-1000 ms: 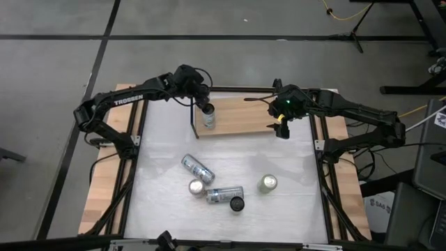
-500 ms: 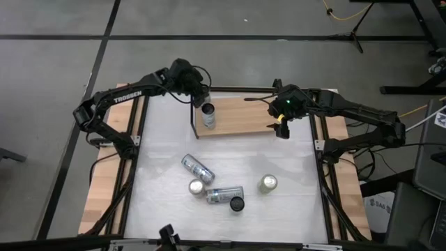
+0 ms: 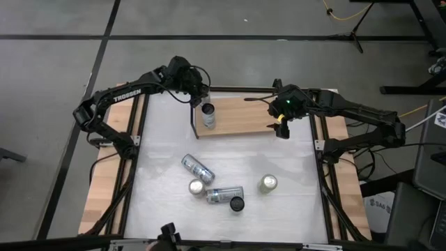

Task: Place canned beverage on shelf
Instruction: Adjust the white-blue soda can on the shelf

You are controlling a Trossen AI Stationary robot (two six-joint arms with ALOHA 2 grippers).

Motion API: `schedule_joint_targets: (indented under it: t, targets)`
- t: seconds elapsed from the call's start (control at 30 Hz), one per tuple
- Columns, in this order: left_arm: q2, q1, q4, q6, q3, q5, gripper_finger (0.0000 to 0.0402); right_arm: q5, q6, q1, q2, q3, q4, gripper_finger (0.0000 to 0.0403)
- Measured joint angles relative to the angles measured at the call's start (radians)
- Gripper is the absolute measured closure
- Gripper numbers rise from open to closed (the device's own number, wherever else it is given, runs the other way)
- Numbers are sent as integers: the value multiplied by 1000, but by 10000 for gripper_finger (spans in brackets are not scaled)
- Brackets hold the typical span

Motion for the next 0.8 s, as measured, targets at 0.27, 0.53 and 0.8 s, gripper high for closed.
schedule_joint_targets:
  t: [0.27, 0.53, 0.8]
  targets:
    - [1, -3, 1, -23, 0, -5, 132, 0, 0, 0, 0, 0, 0, 91]
    - [1, -3, 3, -26, 0, -10, 130, 0, 0, 0, 0, 0, 0, 91]
    - [1, -3, 7, -19, 0, -4, 130, 0, 0, 0, 0, 0, 0, 91]
